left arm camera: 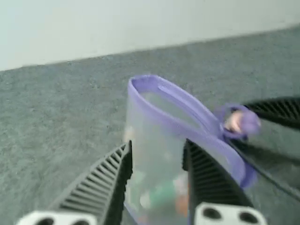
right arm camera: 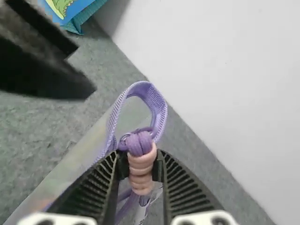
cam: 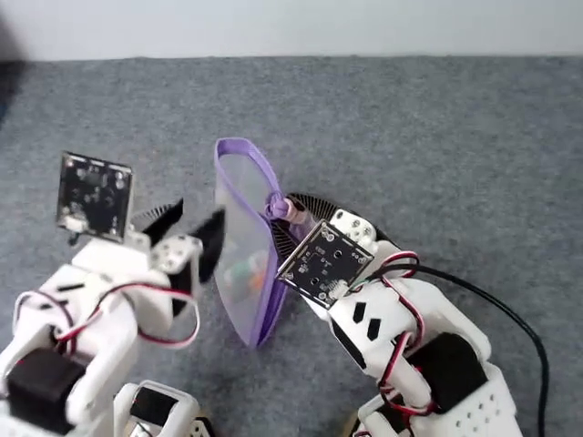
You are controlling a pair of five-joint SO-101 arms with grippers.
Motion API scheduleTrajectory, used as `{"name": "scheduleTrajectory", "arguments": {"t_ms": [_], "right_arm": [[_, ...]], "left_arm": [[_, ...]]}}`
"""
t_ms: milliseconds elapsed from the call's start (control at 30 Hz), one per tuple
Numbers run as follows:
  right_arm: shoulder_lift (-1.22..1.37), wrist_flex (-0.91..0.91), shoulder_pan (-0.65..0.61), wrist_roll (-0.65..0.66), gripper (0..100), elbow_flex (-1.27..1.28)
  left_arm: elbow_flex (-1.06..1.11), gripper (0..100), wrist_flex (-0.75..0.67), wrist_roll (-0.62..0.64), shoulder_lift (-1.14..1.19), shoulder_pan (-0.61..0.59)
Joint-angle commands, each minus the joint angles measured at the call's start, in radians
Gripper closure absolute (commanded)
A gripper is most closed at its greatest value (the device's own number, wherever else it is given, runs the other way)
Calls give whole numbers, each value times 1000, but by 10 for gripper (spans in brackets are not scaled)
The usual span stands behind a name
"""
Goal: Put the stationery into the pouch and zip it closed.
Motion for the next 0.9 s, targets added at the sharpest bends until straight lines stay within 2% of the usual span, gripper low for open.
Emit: {"name": "scheduleTrajectory", "arguments": {"t_ms": [0,167,300,600,700,867], "right_arm": [[15,-48,5,12,991,63],[15,-120,4,12,991,98],[15,-148,4,6,991,98],[12,-166,5,-35,991,97],[7,-163,10,-38,991,94],[5,-163,50,-38,991,92]], "left_arm": [[-62,772,110,9,11,86],[-50,764,143,41,17,180],[35,764,52,78,12,193],[214,765,-143,138,12,186],[239,768,-140,135,11,180],[231,768,-107,87,11,92]]}}
